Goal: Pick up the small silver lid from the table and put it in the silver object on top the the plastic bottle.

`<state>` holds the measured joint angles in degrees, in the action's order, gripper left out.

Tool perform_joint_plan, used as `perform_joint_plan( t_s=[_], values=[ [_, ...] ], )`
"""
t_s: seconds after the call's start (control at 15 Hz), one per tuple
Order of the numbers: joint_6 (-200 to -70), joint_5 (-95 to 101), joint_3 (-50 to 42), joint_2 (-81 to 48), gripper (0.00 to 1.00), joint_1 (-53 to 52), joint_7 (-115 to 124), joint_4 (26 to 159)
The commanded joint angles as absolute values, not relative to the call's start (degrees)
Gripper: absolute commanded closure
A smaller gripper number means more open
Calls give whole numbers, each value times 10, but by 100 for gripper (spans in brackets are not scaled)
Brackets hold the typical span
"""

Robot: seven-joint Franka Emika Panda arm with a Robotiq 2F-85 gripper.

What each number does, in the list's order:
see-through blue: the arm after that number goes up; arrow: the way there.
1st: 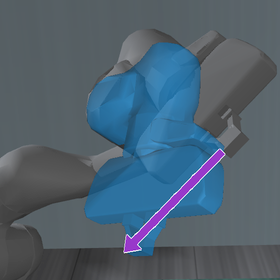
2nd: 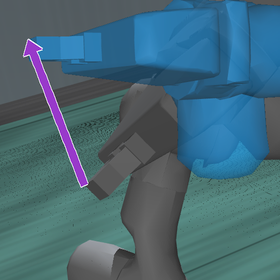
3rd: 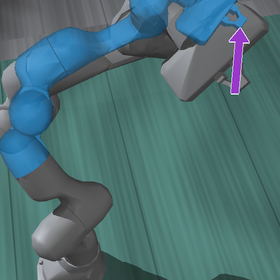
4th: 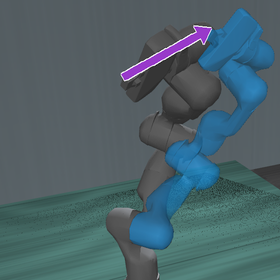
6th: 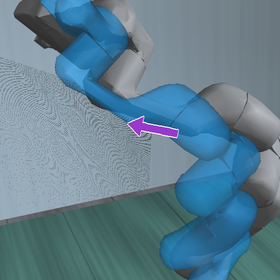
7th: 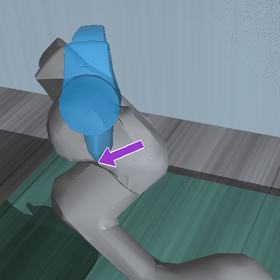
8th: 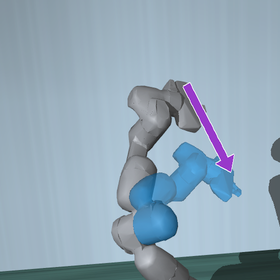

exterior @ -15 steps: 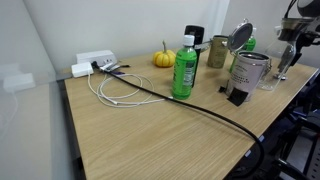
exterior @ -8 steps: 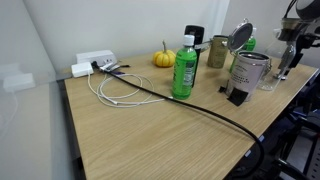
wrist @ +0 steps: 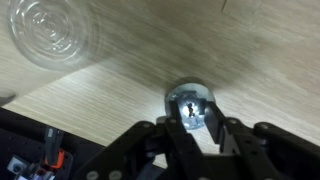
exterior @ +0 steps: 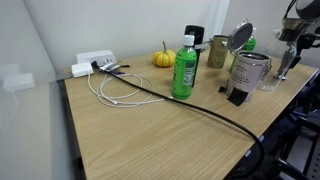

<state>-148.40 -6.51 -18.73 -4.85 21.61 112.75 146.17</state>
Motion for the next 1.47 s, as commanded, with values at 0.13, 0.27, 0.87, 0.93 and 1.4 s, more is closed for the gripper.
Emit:
perform_joint_plan(
  t_s=[0.13,0.27,0.87,0.93,1.4],
  values=[
    [-1472,-78,-197,-59,100,206,1117,1455],
    [-1472,-76,-197,-60,100,206,1118,1454],
    [-1482,85,-219,-11,99,198,1208,1430],
    [-1476,103,-217,3,99,198,1217,1425],
    [-1428,139,-170,116,99,213,1210,1389]
  ],
)
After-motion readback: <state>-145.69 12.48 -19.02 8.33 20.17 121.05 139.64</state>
